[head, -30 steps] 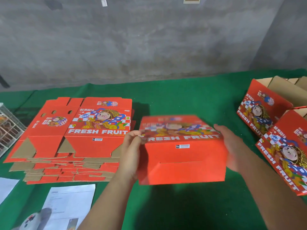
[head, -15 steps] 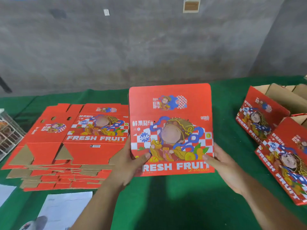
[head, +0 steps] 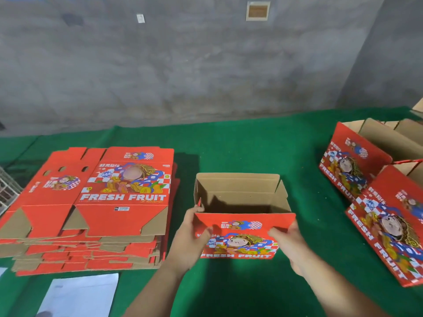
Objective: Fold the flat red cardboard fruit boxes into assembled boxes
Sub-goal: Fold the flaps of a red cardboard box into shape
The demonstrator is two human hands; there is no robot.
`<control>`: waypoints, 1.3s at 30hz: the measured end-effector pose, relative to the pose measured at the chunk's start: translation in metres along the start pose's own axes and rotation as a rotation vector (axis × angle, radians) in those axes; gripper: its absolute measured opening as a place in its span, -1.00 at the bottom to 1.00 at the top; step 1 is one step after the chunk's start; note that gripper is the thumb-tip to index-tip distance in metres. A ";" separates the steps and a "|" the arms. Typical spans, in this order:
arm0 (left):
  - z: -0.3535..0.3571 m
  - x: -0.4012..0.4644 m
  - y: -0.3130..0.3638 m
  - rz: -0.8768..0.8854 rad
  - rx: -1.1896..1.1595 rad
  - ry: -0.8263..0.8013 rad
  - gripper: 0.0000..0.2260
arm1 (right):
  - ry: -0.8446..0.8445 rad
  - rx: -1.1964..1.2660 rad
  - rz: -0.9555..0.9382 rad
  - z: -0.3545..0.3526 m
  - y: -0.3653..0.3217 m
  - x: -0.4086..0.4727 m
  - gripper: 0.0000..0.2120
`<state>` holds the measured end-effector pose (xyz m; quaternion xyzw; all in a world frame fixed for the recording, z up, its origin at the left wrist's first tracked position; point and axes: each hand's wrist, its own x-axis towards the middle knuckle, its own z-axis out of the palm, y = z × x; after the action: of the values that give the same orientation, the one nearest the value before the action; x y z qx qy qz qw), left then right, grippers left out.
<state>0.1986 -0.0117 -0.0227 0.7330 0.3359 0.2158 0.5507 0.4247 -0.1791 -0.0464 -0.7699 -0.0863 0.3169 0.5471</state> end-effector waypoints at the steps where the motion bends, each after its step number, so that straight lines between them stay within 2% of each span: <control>1: 0.002 0.003 0.001 -0.011 -0.036 0.018 -0.68 | 0.001 -0.005 -0.006 -0.001 -0.001 0.000 -0.64; 3: -0.001 0.013 0.003 -0.033 -0.096 -0.015 -0.78 | 0.000 -0.042 -0.021 -0.005 -0.002 -0.001 -0.68; 5: -0.006 0.025 0.009 -0.025 -0.087 0.025 -0.77 | 0.017 -0.060 -0.060 -0.009 0.002 -0.002 -0.67; 6: -0.005 0.031 0.014 -0.009 -0.077 0.115 -0.71 | 0.032 -0.051 -0.079 -0.010 0.007 -0.004 -0.65; 8: 0.001 0.040 0.027 -0.057 -0.054 0.408 -0.46 | 0.065 -0.048 -0.109 -0.002 0.016 -0.011 -0.55; 9: 0.009 0.039 0.035 -0.143 -0.080 0.528 -0.33 | 0.071 -0.058 -0.129 0.007 0.020 -0.015 -0.47; 10: 0.018 0.036 0.042 -0.254 -0.161 0.580 -0.23 | 0.063 -0.066 -0.152 0.015 0.023 -0.019 -0.38; 11: 0.029 0.032 0.048 -0.355 -0.308 0.559 -0.18 | 0.035 -0.065 -0.177 0.025 0.026 -0.022 -0.31; 13: 0.055 0.022 0.051 -0.452 -0.534 0.344 -0.10 | -0.032 -0.064 -0.225 0.044 0.032 -0.026 -0.22; 14: 0.064 0.016 0.053 -0.443 -0.526 0.230 -0.07 | -0.053 -0.072 -0.249 0.054 0.036 -0.027 -0.20; 16: 0.069 0.016 0.055 -0.408 -0.428 0.136 -0.08 | -0.076 -0.104 -0.292 0.072 0.039 -0.026 -0.13; 17: 0.065 0.022 0.055 -0.412 -0.411 0.136 -0.17 | -0.071 -0.119 -0.310 0.079 0.038 -0.023 -0.10; 20: 0.040 0.047 0.064 -0.435 -0.407 0.093 -0.67 | 0.013 -0.141 -0.313 0.088 0.029 -0.006 0.10; 22: 0.022 0.064 0.062 -0.427 -0.356 0.037 -0.70 | 0.038 -0.210 -0.257 0.092 0.019 0.004 0.35; 25: 0.009 0.089 0.062 -0.374 -0.317 0.014 -0.65 | 0.044 -0.273 -0.242 0.102 0.001 0.020 0.45; 29: 0.006 0.132 0.056 -0.304 -0.366 0.004 -0.62 | 0.071 -0.257 -0.320 0.119 -0.022 0.051 0.33; 31: 0.008 0.154 0.054 -0.261 -0.396 -0.052 -0.41 | 0.088 -0.296 -0.375 0.127 -0.035 0.066 0.26; 34: 0.027 0.186 0.052 -0.207 -0.231 -0.039 -0.15 | 0.095 -0.335 -0.376 0.145 -0.059 0.092 0.19; 36: 0.039 0.212 0.047 -0.169 -0.073 0.029 -0.20 | 0.058 -0.315 -0.360 0.159 -0.076 0.117 0.02; 37: 0.042 0.227 0.044 -0.167 -0.003 0.060 -0.28 | 0.035 -0.303 -0.357 0.167 -0.087 0.132 -0.14; 38: 0.044 0.242 0.042 -0.179 0.053 0.078 -0.34 | -0.025 -0.194 -0.282 0.176 -0.100 0.146 -0.27; 39: 0.044 0.257 0.040 -0.202 0.100 0.084 -0.38 | -0.068 -0.042 -0.223 0.183 -0.111 0.161 -0.30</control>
<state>0.4137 0.1400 -0.0110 0.7125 0.4411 0.1725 0.5177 0.4682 0.0849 -0.0465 -0.7556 -0.1968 0.2781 0.5595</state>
